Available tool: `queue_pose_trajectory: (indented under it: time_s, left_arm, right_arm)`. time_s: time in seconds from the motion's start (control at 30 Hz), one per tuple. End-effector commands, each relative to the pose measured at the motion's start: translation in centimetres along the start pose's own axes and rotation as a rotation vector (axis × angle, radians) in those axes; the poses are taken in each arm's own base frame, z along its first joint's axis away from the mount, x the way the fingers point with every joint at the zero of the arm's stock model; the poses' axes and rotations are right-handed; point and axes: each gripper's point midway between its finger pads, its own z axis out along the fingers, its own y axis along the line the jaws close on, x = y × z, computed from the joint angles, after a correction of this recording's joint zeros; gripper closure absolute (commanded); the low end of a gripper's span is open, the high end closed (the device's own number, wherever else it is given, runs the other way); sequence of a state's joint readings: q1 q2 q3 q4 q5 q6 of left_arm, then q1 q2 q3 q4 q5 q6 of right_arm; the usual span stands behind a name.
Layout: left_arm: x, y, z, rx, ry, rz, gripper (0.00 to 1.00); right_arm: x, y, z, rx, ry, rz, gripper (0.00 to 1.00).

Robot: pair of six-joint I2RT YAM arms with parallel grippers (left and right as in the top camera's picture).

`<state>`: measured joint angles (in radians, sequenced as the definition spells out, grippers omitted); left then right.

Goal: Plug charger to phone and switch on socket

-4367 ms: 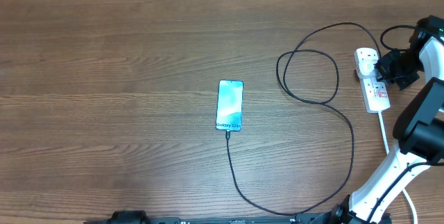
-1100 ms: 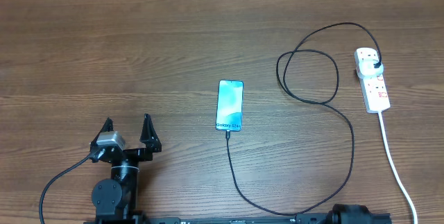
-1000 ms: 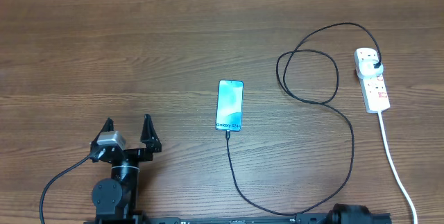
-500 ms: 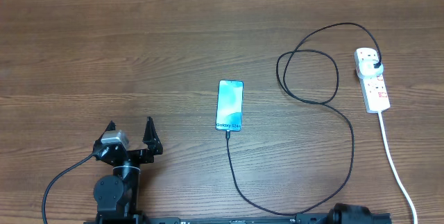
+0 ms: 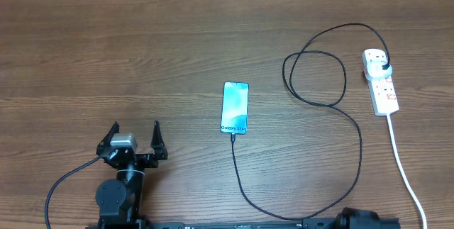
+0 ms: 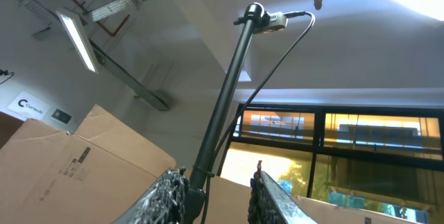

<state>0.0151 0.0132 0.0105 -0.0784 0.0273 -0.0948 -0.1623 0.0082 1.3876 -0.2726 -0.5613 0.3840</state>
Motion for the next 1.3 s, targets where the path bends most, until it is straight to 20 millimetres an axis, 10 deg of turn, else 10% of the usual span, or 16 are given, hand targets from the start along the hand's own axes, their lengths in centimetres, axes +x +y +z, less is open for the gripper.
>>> queue_pose_trajectory:
  time_s: [0.0,0.57,0.67,0.73,0.9,1.07,1.27]
  left_arm:
    - [0.1,-0.3,0.0,0.017,-0.003,0.08,0.01]
    - [0.1,-0.1,0.0,0.01,-0.004,0.08,0.0]
    - [0.1,-0.1,0.0,0.01,-0.004,0.08,0.0]
    - [0.1,-0.1,0.0,0.01,-0.004,0.08,0.0]
    - [0.0,-0.1,0.0,0.01,-0.004,0.08,0.0]
    - [0.0,-0.1,0.0,0.01,-0.004,0.08,0.0]
    - [0.0,-0.1,0.0,0.01,-0.004,0.08,0.0]
  right_arm:
    - [0.0,-0.1,0.0,0.01,-0.002,-0.003,0.64]
    - [-1.2,0.9,-1.4,-0.136,-0.013,0.052,0.59]
    - [-1.4,0.7,-1.6,-0.146,-0.019,0.066,0.48]
    - [-1.3,0.2,-1.6,-0.131,-0.018,0.079,0.0]
    - [-0.3,-4.1,-1.0,0.082,-0.047,0.11,0.0]
    - [6.6,-9.8,-0.8,0.31,0.086,0.201,0.0]
    - [22.2,-14.4,-2.2,0.428,0.384,0.337,0.0]
